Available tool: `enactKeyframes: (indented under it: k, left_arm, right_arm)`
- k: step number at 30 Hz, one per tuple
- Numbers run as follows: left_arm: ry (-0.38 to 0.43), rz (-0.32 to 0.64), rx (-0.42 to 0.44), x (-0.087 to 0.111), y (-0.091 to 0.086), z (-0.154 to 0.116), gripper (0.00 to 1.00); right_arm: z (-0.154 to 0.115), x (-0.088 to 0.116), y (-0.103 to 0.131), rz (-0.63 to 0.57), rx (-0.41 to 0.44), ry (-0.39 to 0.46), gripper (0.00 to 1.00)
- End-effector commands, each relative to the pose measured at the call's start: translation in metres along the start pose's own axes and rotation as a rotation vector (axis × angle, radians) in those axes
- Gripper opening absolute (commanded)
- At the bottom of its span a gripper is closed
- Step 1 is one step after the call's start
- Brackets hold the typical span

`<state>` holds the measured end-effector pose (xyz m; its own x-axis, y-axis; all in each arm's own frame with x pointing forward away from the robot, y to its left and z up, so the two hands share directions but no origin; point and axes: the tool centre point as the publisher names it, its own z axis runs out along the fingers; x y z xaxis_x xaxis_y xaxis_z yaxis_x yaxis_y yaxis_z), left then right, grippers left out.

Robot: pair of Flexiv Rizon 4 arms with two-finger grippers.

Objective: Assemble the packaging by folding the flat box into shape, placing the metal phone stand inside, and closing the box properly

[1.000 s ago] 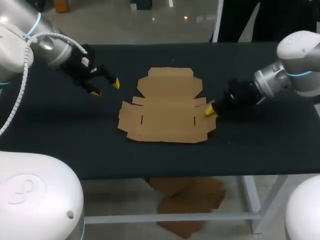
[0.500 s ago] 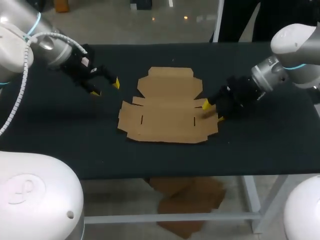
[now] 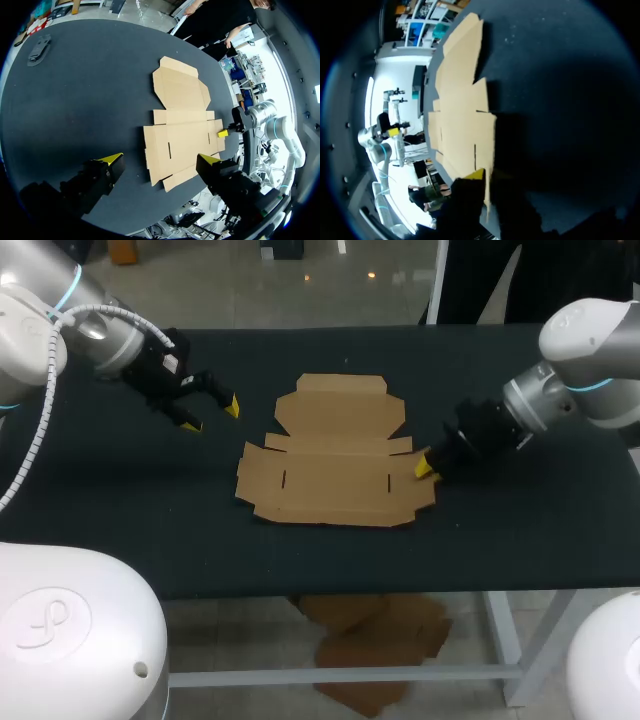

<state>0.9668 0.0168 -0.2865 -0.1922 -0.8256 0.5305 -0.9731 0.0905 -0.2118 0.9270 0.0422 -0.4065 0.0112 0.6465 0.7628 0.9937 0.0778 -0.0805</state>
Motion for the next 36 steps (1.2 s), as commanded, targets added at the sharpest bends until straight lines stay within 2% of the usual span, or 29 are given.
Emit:
enactKeyframes:
  k: [1, 10, 21, 36]
  left_arm:
    - [-0.003, 0.0, -0.001, 0.0, 0.0, 0.0, 1.0]
    - [-0.003, 0.0, -0.001, 0.0, 0.0, 0.0, 1.0]
    - [-0.003, 0.0, -0.001, 0.0, 0.0, 0.0, 1.0]
    - [-0.003, 0.0, -0.001, 0.0, 0.0, 0.0, 1.0]
  right_arm:
    - [-0.002, 0.003, -0.003, -0.03, 0.018, 0.019, 0.0]
    - [-0.002, 0.006, -0.012, -0.078, 0.052, 0.055, 0.0]
    - [0.005, 0.003, -0.019, -0.09, 0.084, 0.053, 0.0]
    - [0.006, 0.004, -0.022, -0.079, 0.076, 0.059, 0.0]
